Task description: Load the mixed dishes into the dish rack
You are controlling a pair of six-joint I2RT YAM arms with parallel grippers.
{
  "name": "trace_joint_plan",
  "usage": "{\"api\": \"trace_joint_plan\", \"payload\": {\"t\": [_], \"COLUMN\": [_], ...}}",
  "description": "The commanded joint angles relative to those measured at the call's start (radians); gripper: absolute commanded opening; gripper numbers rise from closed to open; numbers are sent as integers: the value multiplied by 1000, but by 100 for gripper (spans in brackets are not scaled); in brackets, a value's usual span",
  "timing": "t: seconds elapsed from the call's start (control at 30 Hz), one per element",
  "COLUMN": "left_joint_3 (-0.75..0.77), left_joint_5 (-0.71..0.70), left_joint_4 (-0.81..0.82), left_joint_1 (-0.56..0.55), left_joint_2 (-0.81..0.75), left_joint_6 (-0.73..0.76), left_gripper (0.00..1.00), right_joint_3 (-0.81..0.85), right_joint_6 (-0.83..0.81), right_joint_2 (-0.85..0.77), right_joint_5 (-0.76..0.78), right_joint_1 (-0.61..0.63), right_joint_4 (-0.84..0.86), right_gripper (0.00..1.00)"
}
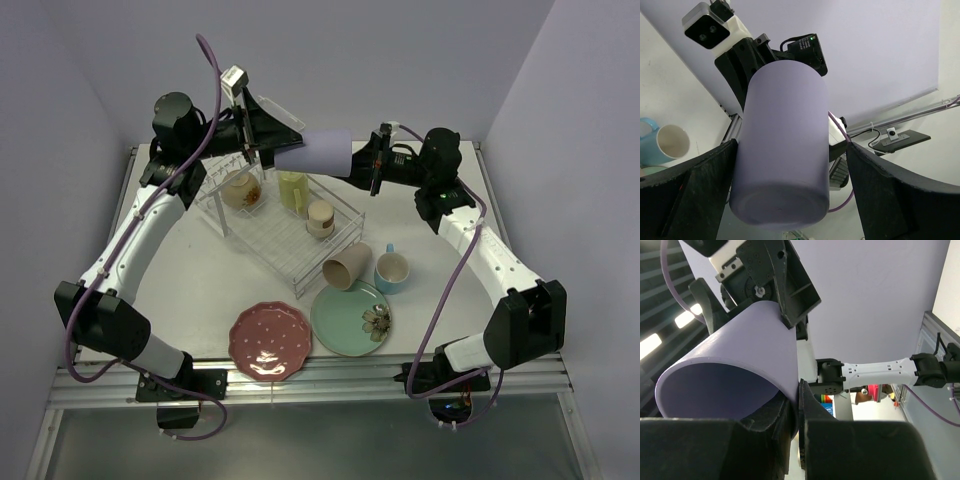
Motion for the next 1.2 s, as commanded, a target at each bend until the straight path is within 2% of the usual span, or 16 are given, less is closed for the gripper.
{"api": "trace_joint_plan", "payload": {"t": [0.0,0.27,0.37,0.47,0.57,0.67,0.7,0.73,0.77,0.8,0.83,0.87,1.0,1.07,1.13,1.17], "left_joint_3": [-13,1,7,24,28,36,39,42,53,59,68,93,171,220,286,395], "left_joint_5": [34,36,36,34,31,20,14,8,0,-10,-18,-26,-93,-122,-229,-289], "left_joint_4": [76,71,73,67,68,35,21,-16,-42,-68,-99,-193,-453,-625,-808,-1045], "left_joint_1": [-1,-10,-10,-10,-10,-10,-10,-10,-10,-10,-8,-5,22,42,67,68], "left_joint_2": [-55,-50,-43,-32,-26,-17,-17,-17,-15,-14,-11,-5,5,5,34,58], "left_joint_6": [5,26,23,21,17,29,44,53,66,72,98,118,251,306,440,505], "left_gripper": [94,92,91,87,78,46,24,13,5,0,0,0,0,0,0,0], "right_joint_3": [-6,-8,26,-3,9,6,6,9,12,16,35,47,121,118,125,142], "right_joint_6": [24,84,15,46,12,17,23,21,17,-6,-32,-67,-367,-486,-586,-718], "right_joint_2": [-11,0,5,0,-2,0,1,4,11,12,12,9,-17,-53,-80,-97], "right_joint_5": [53,55,49,50,49,49,47,47,40,35,33,33,65,93,151,180], "right_joint_1": [-9,-4,-1,-1,0,0,0,0,0,-1,-3,-9,-53,-102,-153,-164], "right_joint_4": [40,85,-12,34,-13,5,22,25,25,13,-12,-56,-417,-510,-672,-746], "right_gripper": [0,0,0,0,0,0,0,1,11,36,47,63,96,98,99,100]}}
